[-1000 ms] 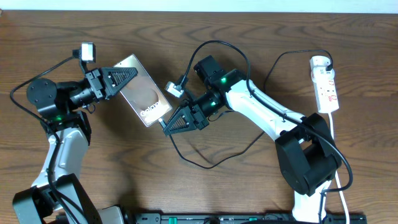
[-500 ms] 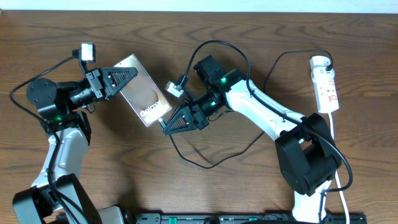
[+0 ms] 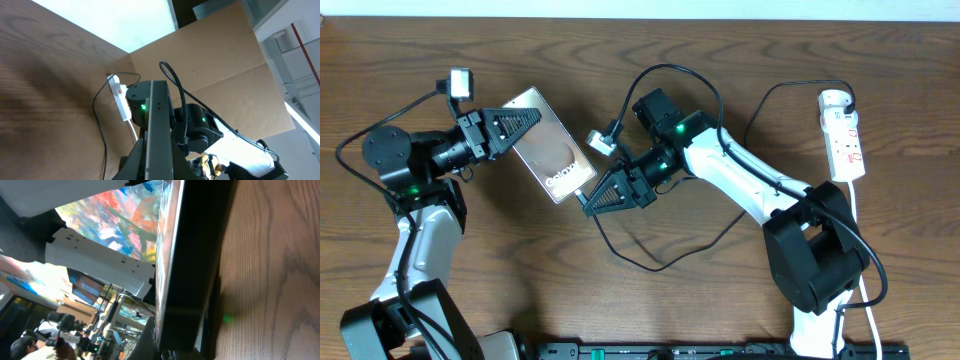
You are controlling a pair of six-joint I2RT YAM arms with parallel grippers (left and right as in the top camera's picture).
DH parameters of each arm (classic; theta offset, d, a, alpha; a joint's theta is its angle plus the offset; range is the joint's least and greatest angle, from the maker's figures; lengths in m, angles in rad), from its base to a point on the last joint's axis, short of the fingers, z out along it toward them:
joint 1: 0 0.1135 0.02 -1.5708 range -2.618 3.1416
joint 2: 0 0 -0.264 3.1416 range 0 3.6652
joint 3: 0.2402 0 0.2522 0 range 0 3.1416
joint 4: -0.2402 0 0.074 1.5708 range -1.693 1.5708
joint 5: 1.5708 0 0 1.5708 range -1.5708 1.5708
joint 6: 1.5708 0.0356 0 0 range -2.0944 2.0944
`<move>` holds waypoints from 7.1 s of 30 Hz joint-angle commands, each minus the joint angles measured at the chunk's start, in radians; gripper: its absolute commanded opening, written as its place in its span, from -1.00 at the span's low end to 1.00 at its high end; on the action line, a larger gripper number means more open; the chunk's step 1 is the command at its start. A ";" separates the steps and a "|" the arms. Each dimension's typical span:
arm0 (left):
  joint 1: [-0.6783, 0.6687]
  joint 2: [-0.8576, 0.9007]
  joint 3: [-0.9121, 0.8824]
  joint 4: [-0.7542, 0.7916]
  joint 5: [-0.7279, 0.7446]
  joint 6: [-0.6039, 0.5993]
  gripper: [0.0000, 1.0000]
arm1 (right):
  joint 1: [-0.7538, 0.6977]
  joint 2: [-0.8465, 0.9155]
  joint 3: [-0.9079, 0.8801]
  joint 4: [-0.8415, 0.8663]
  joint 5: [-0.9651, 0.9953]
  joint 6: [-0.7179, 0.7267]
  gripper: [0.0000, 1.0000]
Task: Plug charger to phone and switch on socket
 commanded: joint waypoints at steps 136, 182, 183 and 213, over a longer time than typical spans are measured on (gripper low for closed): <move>0.011 -0.018 -0.024 0.001 -0.067 -0.011 -0.86 | -0.035 -0.011 0.007 0.152 -0.032 0.166 -0.98; -0.044 -0.018 -0.026 0.001 0.051 0.096 -0.85 | -0.035 -0.011 0.007 0.193 -0.032 0.194 -0.98; -0.050 -0.018 -0.026 0.001 0.051 0.096 -0.86 | -0.035 -0.011 0.007 0.206 -0.032 0.209 -0.97; -0.057 -0.018 -0.026 0.001 0.051 0.146 -0.86 | -0.037 -0.011 0.007 0.242 -0.032 0.237 0.99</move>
